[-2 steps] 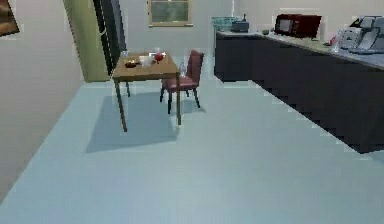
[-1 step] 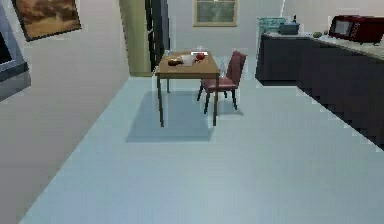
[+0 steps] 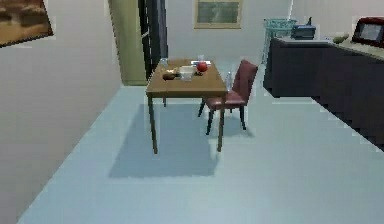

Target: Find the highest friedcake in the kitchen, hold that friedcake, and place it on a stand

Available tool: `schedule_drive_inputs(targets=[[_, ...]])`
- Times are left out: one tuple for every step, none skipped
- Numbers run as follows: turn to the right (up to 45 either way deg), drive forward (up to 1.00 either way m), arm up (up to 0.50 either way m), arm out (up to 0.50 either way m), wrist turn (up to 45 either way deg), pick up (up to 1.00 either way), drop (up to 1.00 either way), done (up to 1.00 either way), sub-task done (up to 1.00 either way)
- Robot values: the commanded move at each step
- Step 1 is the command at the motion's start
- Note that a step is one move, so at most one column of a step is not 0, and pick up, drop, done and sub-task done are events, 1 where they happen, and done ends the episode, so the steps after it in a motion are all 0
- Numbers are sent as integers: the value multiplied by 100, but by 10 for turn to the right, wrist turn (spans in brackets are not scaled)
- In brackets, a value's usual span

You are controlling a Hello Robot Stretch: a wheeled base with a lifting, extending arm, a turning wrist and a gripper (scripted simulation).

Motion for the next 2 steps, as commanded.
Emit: schedule_drive_inputs(targets=[[-150, 0, 0, 0, 0, 0, 0, 0, 0], [0, 100, 0, 0, 0, 0, 0, 0, 0]])
